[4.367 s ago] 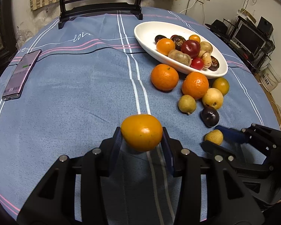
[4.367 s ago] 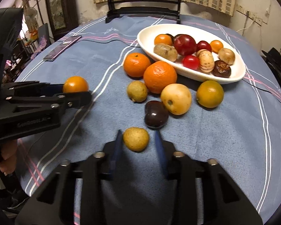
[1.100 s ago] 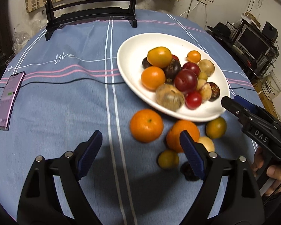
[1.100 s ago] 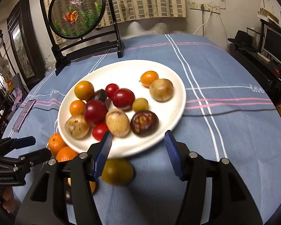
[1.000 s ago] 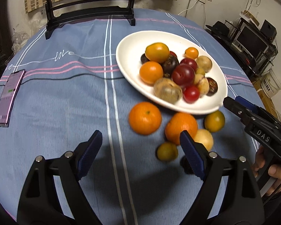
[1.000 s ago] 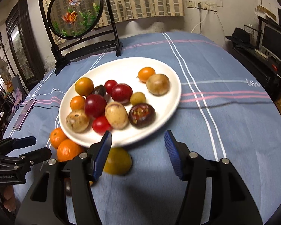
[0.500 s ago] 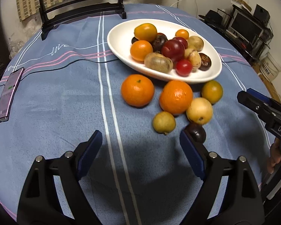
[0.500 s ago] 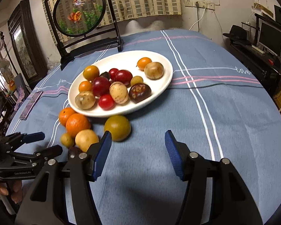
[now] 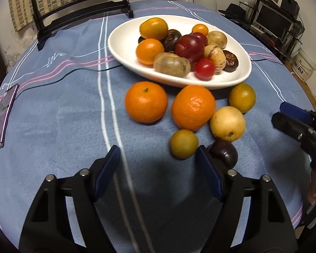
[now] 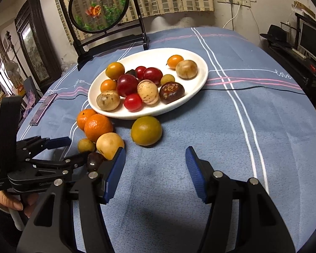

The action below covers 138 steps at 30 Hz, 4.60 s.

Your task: Organize fruits

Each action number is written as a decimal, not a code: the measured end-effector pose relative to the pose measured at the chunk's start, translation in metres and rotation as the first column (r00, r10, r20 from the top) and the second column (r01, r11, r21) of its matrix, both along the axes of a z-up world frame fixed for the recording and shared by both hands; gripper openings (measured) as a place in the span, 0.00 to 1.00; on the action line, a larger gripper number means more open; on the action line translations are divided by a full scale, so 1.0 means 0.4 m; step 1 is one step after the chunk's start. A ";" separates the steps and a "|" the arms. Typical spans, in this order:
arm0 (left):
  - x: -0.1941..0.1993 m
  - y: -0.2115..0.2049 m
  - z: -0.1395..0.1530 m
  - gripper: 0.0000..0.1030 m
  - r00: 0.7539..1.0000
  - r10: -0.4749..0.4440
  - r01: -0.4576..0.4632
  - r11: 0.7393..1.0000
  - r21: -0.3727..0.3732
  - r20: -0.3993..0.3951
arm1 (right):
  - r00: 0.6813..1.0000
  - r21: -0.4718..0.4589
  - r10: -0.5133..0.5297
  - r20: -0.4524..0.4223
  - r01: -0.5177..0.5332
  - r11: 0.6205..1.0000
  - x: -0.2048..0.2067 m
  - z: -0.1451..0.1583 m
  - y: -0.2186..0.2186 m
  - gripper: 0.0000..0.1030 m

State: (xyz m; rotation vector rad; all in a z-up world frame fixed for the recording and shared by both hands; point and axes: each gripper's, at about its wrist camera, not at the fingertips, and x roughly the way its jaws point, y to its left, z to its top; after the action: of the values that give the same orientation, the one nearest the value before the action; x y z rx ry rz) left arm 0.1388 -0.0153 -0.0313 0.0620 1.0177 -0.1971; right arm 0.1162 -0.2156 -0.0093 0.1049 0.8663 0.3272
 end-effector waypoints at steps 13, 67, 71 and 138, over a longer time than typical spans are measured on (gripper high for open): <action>-0.019 -0.001 0.022 0.27 0.999 -0.032 0.033 0.999 -0.020 0.030 | 0.995 -0.030 0.101 -0.024 -0.102 0.994 -0.026 -0.017 0.051 0.58; -0.047 0.058 0.122 0.27 0.996 0.003 0.004 0.997 -0.079 0.089 | 0.997 -0.052 0.064 0.047 -0.061 0.997 -0.032 0.063 0.023 0.27; -0.011 0.035 0.145 0.27 0.995 -0.011 0.017 0.998 -0.068 0.101 | 0.995 -0.073 0.052 0.082 -0.046 0.996 -0.003 0.090 0.007 0.27; 0.121 0.037 0.136 0.89 0.979 0.176 -0.167 0.982 -0.094 0.102 | 0.999 -0.024 -0.034 0.020 0.034 0.999 0.142 0.027 -0.027 0.58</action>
State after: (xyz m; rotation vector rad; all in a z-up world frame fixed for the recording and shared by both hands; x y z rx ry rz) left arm 0.1872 -0.0006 0.0230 -0.0911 0.8989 -0.0783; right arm 0.1731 -0.2263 0.0016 0.0940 0.8478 0.2854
